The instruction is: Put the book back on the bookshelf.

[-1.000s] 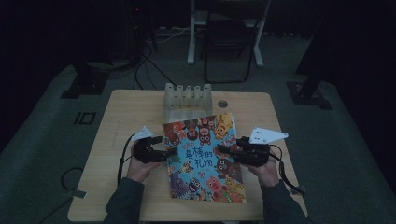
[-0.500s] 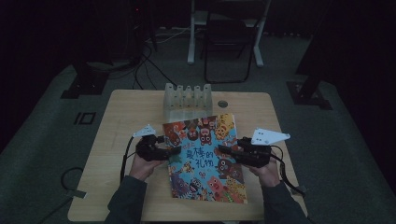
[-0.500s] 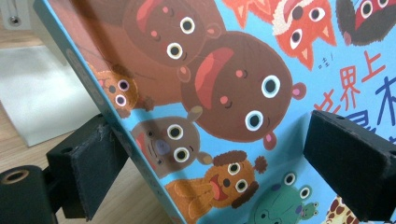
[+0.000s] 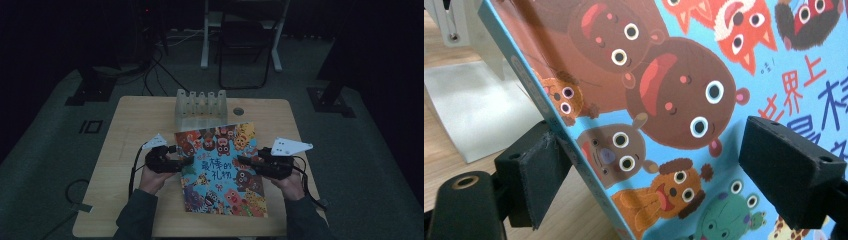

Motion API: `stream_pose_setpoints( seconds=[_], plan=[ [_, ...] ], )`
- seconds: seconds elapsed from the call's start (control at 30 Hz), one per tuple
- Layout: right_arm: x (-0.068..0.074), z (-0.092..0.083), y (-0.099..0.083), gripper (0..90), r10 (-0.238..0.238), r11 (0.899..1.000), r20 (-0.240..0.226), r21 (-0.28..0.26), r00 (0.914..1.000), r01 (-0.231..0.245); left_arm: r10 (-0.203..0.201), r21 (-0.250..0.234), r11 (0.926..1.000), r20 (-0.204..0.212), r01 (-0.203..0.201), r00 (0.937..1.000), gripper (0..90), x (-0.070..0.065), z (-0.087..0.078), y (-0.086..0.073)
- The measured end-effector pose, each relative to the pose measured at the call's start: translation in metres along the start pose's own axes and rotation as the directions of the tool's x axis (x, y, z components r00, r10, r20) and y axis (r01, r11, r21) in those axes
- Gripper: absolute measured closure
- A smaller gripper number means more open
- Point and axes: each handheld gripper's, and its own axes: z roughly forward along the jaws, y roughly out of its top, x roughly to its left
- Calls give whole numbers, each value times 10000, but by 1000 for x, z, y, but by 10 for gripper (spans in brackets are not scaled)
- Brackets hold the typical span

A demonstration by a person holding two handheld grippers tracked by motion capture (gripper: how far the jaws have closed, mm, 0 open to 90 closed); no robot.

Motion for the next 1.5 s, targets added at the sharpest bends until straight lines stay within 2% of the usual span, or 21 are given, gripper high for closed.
stream_pose_setpoints(
  seconds=[0.13, 0.27, 0.37, 0.73, 0.77, 0.8, 0.93, 1.13, 1.17, 1.2, 1.33, 1.5],
  plan=[
    [-4, -3, -2, 715, 82, 10000, -72, 35, 9999, -82, 128, 45, 9999, -49, -127, 9999, 149, -3, 1, 1],
    [-7, -7, -2, 707, 88, 9997, -114, 214, 9999, -86, 88, -151, 9999, 265, -84, 9996, 156, -3, 0, 2],
    [-10, -9, -4, 688, 81, 9991, -45, 405, 10000, -79, 137, -270, 9996, 269, -129, 9995, 175, -5, -1, 3],
    [-21, -12, -15, 647, 368, 9965, 162, 749, 9992, -379, 519, -455, 9977, 180, -511, 9985, 234, -10, -3, 9],
    [-24, -13, -17, 635, 381, 9959, 228, 814, 9990, -399, 751, -381, 9964, 2, -751, 9972, 234, -14, -3, 11],
    [-25, -13, -18, 627, 373, 9957, 258, 833, 9990, -394, 823, -368, 9959, -49, -824, 9966, 234, -15, -3, 12],
    [-28, -14, -21, 599, 393, 9950, 556, 891, 9977, -441, 879, -634, 9941, -34, -880, 9961, 234, -18, -5, 16],
    [-31, -14, -24, 568, 254, 9960, 1042, 824, 9942, -341, 1216, -1070, 9866, -190, -1229, 9924, 235, -27, -12, 24],
    [-32, -14, -25, 561, 245, 9963, 1092, 796, 9937, -333, 1362, -1339, 9813, -236, -1381, 9904, 243, -31, -17, 28],
    [-32, -15, -25, 551, 210, 9964, 1191, 795, 9927, -306, 1407, -1445, 9792, -211, -1423, 9898, 258, -33, -19, 29],
    [-34, -14, -27, 538, 233, 9966, 1390, 748, 9900, -339, 1634, -1597, 9729, -384, -1675, 9858, 261, -41, -23, 32],
    [-35, -13, -29, 524, 75, 9980, 1603, 613, 9870, -175, 1684, -1780, 9685, -472, -1742, 9846, 301, -44, -26, 32]
  ],
)
